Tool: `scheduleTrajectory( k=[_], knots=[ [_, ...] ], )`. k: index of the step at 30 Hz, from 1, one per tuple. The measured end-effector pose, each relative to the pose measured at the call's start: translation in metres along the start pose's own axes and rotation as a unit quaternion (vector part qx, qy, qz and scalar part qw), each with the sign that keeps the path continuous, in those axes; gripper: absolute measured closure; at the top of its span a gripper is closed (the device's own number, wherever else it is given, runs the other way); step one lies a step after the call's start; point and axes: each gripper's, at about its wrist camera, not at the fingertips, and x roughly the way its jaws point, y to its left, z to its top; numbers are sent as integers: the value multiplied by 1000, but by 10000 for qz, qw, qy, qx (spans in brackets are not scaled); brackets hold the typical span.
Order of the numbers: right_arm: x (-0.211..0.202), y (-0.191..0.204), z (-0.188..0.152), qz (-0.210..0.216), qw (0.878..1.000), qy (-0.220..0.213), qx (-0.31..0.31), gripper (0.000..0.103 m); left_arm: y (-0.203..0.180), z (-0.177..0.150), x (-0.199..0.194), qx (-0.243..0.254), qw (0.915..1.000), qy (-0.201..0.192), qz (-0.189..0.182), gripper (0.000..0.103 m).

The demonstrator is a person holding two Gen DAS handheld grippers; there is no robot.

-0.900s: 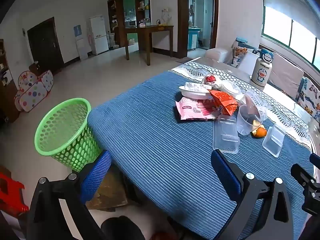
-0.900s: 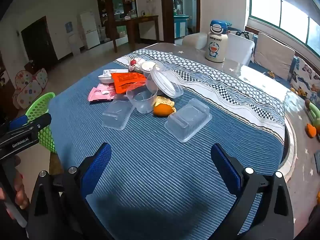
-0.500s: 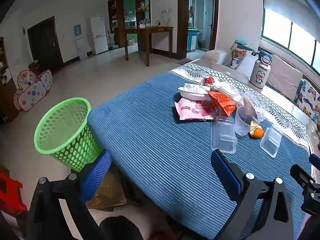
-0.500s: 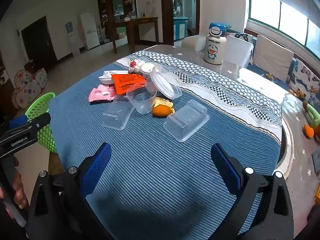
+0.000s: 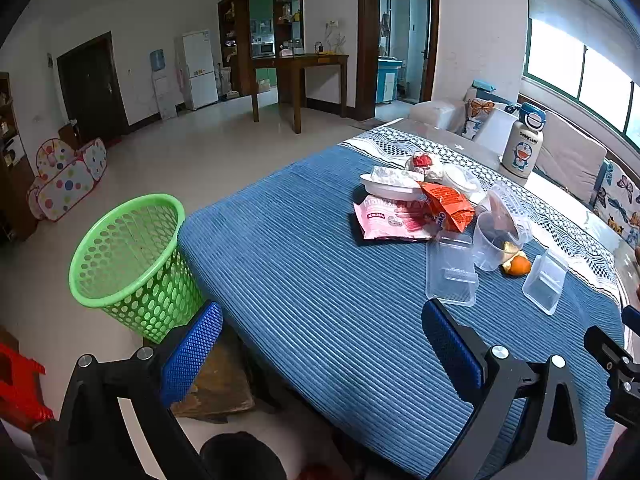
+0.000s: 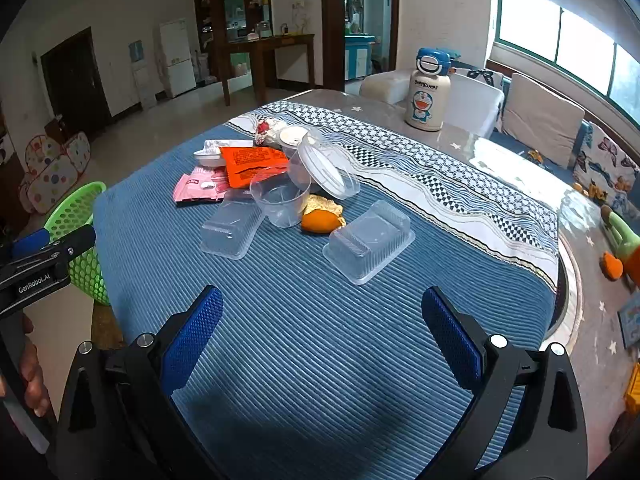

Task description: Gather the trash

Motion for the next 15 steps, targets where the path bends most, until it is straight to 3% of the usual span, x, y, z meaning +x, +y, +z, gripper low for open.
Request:
scheduleTrajectory(
  k=[15],
  knots=[
    [5,0,1,-14,10000,48,22,5,3,-2,5,-17,10000,60,-2,6]
  ],
)
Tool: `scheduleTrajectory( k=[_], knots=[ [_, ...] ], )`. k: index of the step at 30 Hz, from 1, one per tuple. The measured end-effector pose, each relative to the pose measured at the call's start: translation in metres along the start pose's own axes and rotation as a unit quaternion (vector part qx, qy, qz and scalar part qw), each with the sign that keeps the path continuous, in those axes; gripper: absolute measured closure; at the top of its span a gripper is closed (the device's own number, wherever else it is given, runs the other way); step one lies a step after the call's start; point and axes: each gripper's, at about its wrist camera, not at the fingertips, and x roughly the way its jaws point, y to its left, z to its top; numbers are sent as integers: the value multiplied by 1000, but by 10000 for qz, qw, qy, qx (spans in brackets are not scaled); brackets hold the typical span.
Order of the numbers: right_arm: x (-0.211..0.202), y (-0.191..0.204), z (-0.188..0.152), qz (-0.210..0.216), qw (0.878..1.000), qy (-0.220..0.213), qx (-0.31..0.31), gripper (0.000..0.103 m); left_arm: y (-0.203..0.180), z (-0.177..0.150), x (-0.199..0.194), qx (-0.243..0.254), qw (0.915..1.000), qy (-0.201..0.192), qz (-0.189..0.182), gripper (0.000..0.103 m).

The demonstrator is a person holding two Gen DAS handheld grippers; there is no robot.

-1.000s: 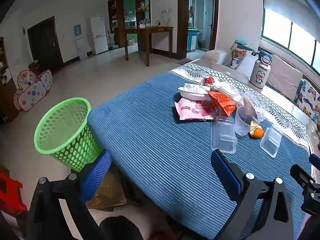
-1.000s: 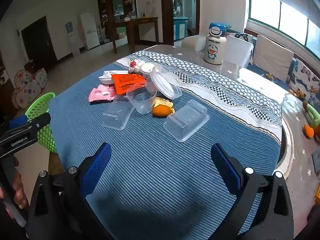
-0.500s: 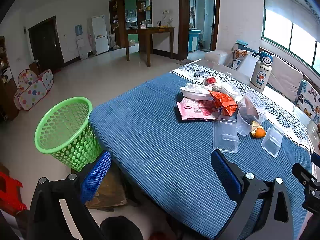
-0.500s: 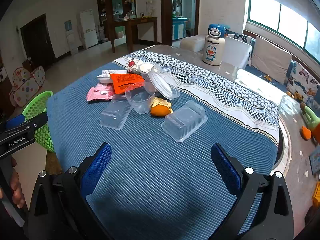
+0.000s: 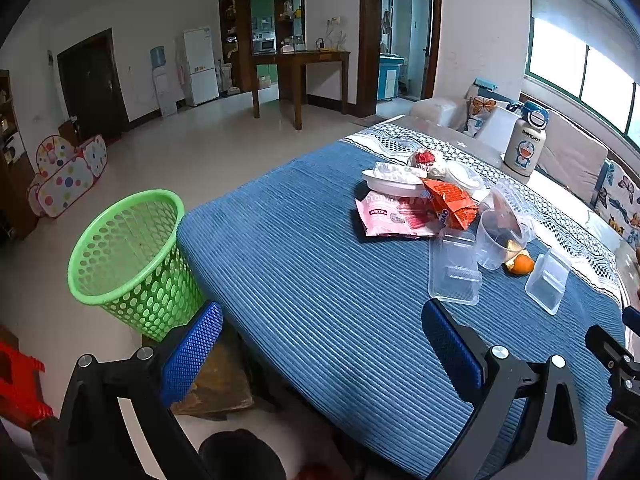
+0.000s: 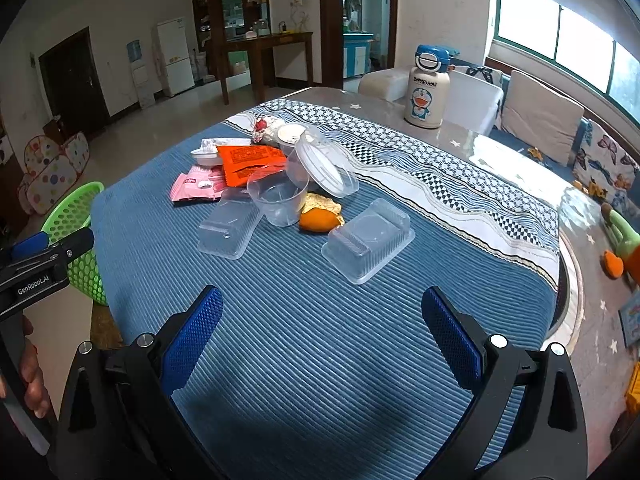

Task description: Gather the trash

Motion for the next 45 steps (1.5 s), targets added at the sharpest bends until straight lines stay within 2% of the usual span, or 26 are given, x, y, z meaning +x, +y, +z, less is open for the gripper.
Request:
scheduleTrajectory(
  k=[27,45],
  knots=[
    [2,2,5,37,10000,-17,-42,5,-2,0,3,30,10000,29,10,6],
    [8,-3,13,62,10000,-23,-18,5,4,13,6,31,10000,53,35,6]
  ],
)
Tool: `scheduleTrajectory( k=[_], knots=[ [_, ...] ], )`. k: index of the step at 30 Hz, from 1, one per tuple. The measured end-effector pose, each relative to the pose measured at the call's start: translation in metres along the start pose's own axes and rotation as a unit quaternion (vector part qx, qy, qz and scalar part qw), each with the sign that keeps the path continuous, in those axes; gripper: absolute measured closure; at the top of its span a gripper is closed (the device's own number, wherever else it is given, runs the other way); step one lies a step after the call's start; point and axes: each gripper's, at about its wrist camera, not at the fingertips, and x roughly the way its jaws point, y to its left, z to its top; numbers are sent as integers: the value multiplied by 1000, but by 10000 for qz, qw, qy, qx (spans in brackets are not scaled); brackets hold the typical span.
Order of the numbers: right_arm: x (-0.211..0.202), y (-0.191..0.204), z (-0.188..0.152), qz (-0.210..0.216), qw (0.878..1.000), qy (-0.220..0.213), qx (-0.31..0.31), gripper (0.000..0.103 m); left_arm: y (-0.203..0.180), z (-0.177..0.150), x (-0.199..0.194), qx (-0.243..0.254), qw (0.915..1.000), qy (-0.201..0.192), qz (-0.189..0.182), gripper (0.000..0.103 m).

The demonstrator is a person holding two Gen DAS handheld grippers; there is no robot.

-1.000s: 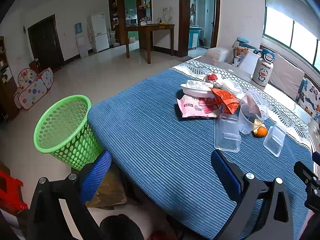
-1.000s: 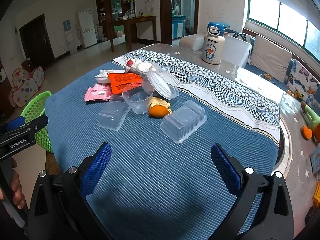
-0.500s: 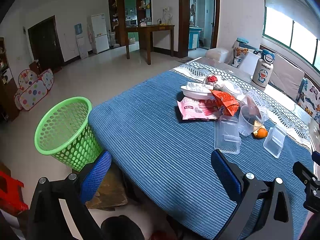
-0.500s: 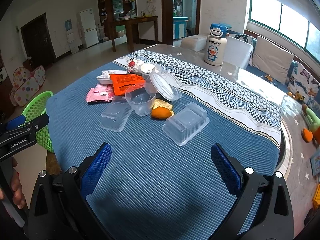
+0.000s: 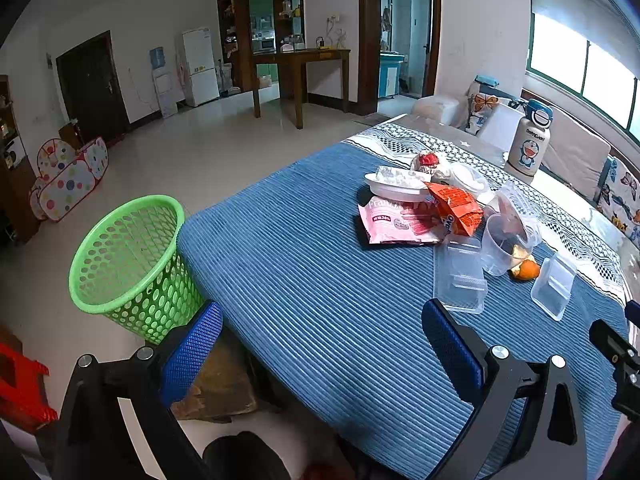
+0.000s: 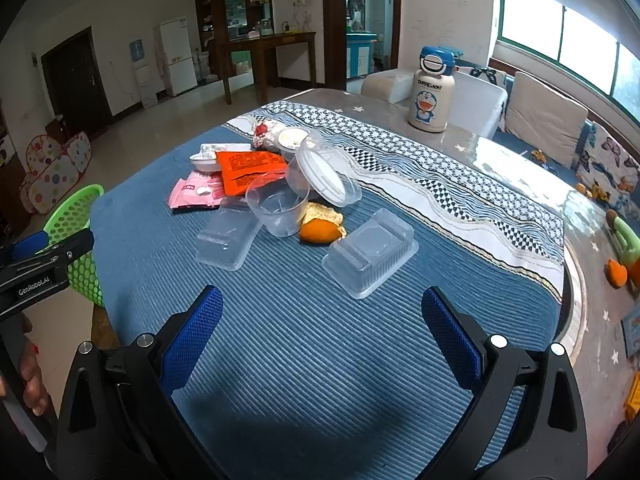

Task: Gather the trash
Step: 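Lower the right tool onto the clear rectangular container and close on it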

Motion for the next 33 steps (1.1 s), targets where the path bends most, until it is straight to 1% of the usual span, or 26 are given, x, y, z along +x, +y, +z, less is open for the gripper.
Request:
scheduleTrajectory(
  k=[6,12,16,19,23,28,31,33],
  knots=[
    [13,-10,12,56,10000,26,3,5,1,4,5,2,10000,5,26,6],
    [32,-14,24,314,9994,130,-64,5,2,10,14,-1,10000,36,81,6],
    [40,-17,32,277,9994,114,-157,5,3,14,19,-6,9999,48,115,6],
    [48,-29,32,379,9990,245,38,5,2,15,23,18,9999,75,104,6],
    [61,-44,25,210,9986,445,183,5,-3,16,27,57,9999,83,61,6],
    [75,-62,22,313,9940,682,792,5,-9,17,33,101,9999,125,-44,6],
    [83,-72,24,358,9881,865,1221,10,-10,17,35,132,9998,132,-87,6],
    [88,-77,27,400,9833,979,1484,14,-10,18,37,145,9997,124,-118,6]
  ],
)
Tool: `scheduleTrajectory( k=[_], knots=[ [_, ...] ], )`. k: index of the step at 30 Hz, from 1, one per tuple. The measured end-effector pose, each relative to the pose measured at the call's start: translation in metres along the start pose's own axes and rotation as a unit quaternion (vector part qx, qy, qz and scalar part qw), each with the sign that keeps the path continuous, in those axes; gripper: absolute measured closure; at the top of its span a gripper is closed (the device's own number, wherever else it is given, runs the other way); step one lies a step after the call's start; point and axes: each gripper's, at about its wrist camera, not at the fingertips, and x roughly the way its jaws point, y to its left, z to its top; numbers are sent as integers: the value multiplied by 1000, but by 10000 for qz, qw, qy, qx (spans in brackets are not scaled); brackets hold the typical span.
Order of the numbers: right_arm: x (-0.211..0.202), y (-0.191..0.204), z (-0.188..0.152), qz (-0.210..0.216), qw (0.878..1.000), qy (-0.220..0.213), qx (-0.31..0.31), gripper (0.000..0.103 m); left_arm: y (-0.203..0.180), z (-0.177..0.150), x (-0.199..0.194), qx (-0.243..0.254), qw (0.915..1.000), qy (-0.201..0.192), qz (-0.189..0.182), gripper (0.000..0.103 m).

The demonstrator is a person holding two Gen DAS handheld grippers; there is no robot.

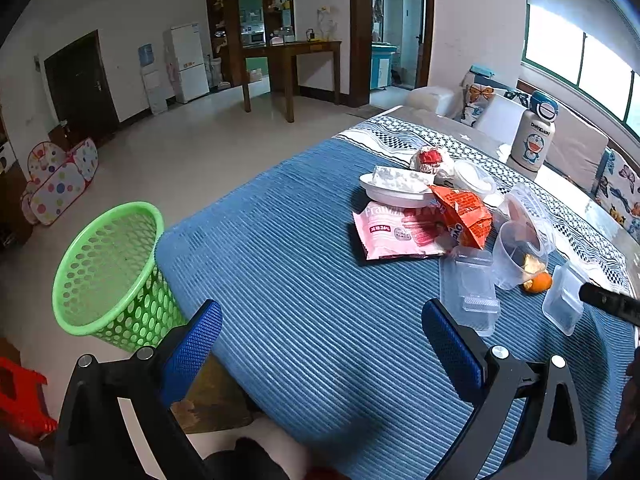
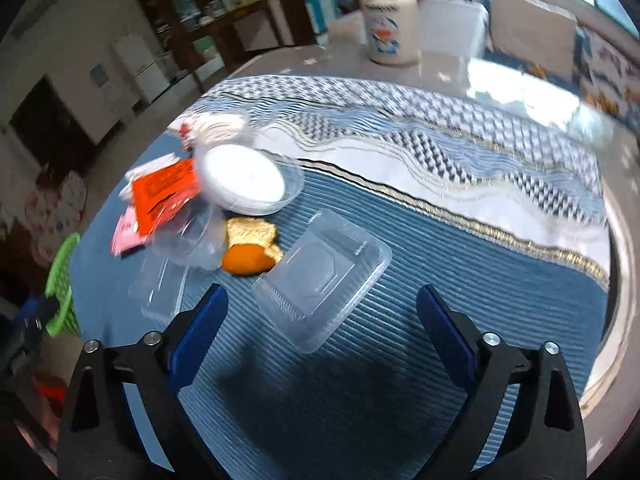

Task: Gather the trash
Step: 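Lower the right tool onto the clear rectangular container and close on it, then carry the container with the right tool to the green wastebasket and release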

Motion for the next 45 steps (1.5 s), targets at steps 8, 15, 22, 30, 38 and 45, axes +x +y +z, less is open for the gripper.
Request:
scheduleTrajectory(
  k=[8,15,22,30,38,45],
  knots=[
    [22,-3,20,-200,9969,344,681,36,-3,4,11,214,9995,-23,-240,6],
    [32,-3,21,-589,9943,336,828,46,-18,10,14,611,9953,-50,-753,6],
    [21,-1,16,-528,9964,132,644,50,-61,16,11,1292,9801,-75,-1504,6],
    [-2,-15,11,-238,9991,-110,346,51,-132,30,30,2381,9439,-17,-2288,6],
    [-21,-28,6,143,9993,-254,225,52,-164,44,63,2928,9276,182,-2312,6],
    [-19,-28,10,322,9990,-272,126,52,-169,48,84,3031,9226,358,-2357,8]
  ],
)
